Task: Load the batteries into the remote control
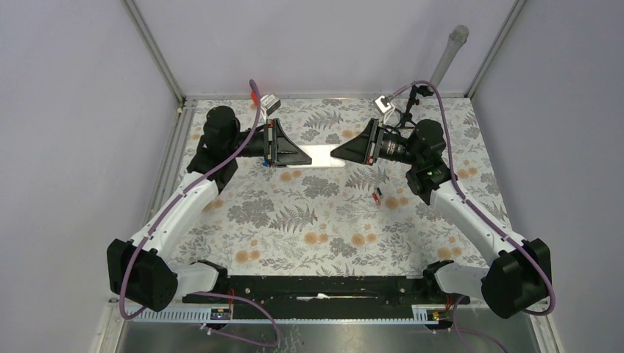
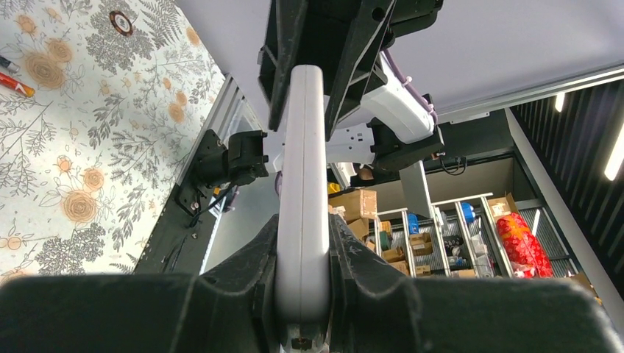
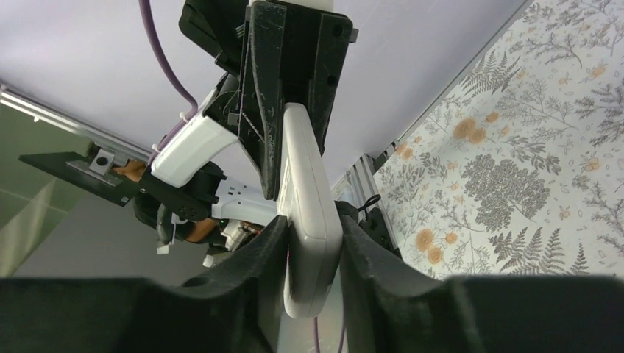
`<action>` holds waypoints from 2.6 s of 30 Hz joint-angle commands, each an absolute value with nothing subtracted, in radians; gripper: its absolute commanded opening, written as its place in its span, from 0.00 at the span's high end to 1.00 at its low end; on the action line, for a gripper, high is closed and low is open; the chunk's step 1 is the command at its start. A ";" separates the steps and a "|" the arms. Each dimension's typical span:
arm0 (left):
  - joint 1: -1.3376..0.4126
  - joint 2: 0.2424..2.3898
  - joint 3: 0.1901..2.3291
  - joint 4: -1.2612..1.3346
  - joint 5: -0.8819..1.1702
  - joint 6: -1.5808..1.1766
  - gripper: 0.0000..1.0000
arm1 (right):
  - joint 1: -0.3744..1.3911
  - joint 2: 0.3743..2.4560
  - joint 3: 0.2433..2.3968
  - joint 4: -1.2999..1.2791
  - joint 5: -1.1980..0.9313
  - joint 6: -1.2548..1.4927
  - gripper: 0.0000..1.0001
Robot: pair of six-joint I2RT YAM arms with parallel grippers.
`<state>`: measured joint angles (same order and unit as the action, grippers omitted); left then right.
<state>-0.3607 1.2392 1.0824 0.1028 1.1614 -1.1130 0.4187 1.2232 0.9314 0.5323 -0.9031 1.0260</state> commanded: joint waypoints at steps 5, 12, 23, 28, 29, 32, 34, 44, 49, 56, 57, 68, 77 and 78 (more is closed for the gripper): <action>-0.339 1.228 1.165 0.212 1.215 -1.149 1.00 | 0.413 1.227 0.985 0.432 -0.946 0.925 0.80; -0.289 1.215 1.187 0.238 1.235 -1.188 1.00 | 0.365 1.209 0.983 0.350 -0.913 0.870 0.80; -0.272 1.212 1.152 0.285 1.235 -1.236 1.00 | 0.342 1.215 0.952 0.461 -0.876 0.959 0.60; -0.272 1.218 1.145 0.287 1.229 -1.236 1.00 | 0.341 1.235 0.969 0.429 -0.849 0.957 0.58; -0.272 1.219 1.146 0.288 1.227 -1.236 1.00 | 0.341 1.238 0.968 0.435 -0.853 0.961 0.58; -0.271 1.224 1.143 0.289 1.222 -1.231 1.00 | 0.341 1.247 0.959 0.511 -0.879 1.009 0.59; -0.271 1.230 1.138 0.274 1.214 -1.205 1.00 | 0.341 1.259 0.947 0.593 -0.894 1.067 0.60; -0.271 1.310 1.211 -0.157 1.062 -0.880 1.00 | 0.344 1.296 0.863 0.774 -0.881 1.209 0.92; -0.270 1.335 1.228 -0.240 1.011 -0.804 1.00 | 0.344 1.277 0.833 0.785 -0.854 1.200 1.00; -0.256 1.362 1.243 -0.365 0.933 -0.702 1.00 | 0.344 1.246 0.822 0.657 -0.803 1.102 1.00; -0.251 1.365 1.245 -0.389 0.919 -0.683 1.00 | 0.344 1.243 0.822 0.615 -0.790 1.070 1.00; -0.241 1.367 1.221 -0.551 0.793 -0.541 1.00 | 0.384 1.374 0.619 0.528 -0.622 0.931 1.00; -0.220 1.310 1.226 -0.665 0.709 -0.465 1.00 | 0.468 1.699 0.586 0.845 -0.650 1.058 1.00; -0.214 1.305 1.225 -0.672 0.704 -0.460 1.00 | 0.475 1.740 0.587 0.916 -0.668 1.091 1.00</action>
